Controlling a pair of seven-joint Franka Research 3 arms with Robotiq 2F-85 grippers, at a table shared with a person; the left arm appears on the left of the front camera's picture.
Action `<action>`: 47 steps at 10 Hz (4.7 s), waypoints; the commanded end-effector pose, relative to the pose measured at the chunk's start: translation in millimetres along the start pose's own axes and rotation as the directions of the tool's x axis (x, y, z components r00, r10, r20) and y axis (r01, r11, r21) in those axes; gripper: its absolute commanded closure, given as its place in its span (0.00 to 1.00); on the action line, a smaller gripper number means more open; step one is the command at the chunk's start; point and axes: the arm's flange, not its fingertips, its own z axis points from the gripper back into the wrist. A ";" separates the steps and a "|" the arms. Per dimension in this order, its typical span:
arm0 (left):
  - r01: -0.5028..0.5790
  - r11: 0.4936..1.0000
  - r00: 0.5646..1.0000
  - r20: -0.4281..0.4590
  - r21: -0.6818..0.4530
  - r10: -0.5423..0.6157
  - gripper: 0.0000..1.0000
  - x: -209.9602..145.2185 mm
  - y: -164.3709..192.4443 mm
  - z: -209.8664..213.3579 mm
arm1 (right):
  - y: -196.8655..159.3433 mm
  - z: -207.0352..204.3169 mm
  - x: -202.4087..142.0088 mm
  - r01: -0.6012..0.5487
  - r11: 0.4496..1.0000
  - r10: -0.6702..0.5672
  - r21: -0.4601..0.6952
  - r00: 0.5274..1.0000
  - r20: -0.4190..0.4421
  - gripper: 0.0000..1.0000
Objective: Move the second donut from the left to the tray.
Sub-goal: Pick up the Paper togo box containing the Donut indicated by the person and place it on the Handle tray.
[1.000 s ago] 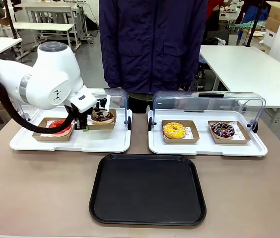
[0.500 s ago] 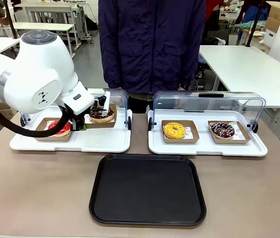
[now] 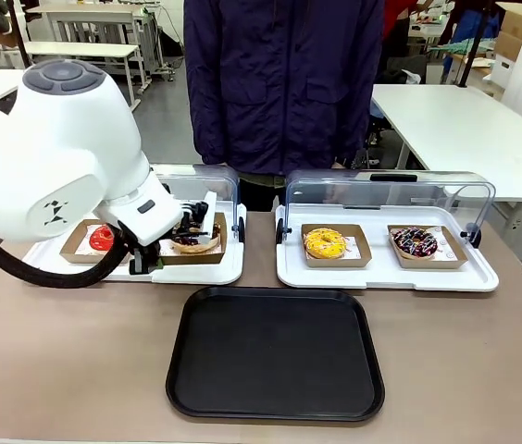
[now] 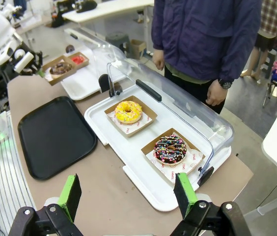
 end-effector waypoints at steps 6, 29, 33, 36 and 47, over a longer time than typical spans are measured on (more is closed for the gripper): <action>-0.029 1.000 0.997 0.078 -0.001 0.029 0.98 14.4 -3.1 7.5 | -2.0 0.0 2.3 -0.023 1.000 0.023 -0.001 0.999 0.033 0.00; 0.047 0.998 0.998 0.036 -0.029 -0.046 0.98 150.2 -149.5 -72.9 | -2.0 0.0 2.3 -0.023 1.000 0.023 -0.001 0.999 0.033 0.00; 0.019 0.997 0.999 0.032 -0.069 -0.017 0.00 148.4 -144.9 -65.2 | -2.0 0.0 2.3 -0.023 1.000 0.023 -0.001 0.999 0.033 0.00; -0.024 0.996 0.999 0.042 -0.080 0.027 0.09 135.0 -128.2 -31.3 | -2.0 0.0 2.3 -0.023 1.000 0.023 -0.001 0.999 0.033 0.00; -0.038 0.999 0.997 0.059 -0.039 0.040 0.00 133.3 -117.0 -2.6 | -2.0 0.0 2.3 -0.023 1.000 0.023 -0.001 0.999 0.033 0.00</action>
